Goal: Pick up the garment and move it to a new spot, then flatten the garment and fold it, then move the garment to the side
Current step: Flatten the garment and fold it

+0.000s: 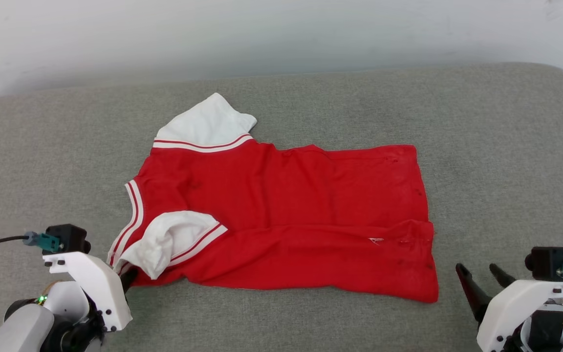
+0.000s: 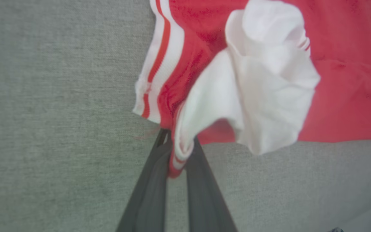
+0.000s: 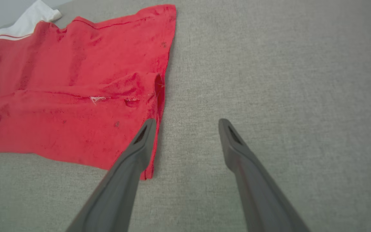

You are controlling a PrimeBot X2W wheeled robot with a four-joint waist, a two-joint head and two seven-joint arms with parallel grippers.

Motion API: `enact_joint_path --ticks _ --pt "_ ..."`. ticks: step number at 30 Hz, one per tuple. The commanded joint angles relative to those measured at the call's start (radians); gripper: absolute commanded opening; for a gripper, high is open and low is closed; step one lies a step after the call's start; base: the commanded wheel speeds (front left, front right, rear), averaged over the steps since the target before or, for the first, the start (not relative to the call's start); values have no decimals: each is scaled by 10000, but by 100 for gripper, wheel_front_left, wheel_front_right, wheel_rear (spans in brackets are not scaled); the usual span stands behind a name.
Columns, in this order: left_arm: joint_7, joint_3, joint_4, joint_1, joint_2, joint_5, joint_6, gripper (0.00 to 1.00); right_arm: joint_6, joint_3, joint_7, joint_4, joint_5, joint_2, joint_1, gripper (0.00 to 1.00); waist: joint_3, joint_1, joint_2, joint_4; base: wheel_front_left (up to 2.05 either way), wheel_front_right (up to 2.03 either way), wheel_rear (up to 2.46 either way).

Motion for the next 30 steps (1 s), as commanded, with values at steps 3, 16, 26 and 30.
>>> enact_joint_path --ticks 3,16,26,30 --pt "-154 65 -567 -83 144 195 230 0 -1 98 1292 262 199 -196 -239 100 43 0 0 242 0 0 0" --pt "-206 112 -2218 41 422 551 845 0 0 1290 3605 2482 777 -121 -1578 100 559 0 0 753 0 0 0" --pt "-293 37 -2131 317 279 420 909 0 0 1376 3402 2959 1079 -278 -2097 0 165 0 0 744 0 0 0" --pt "-321 -38 -2262 522 249 464 969 0 -1 1381 3176 2577 1211 -500 -2054 0 -203 0 0 746 0 0 0"
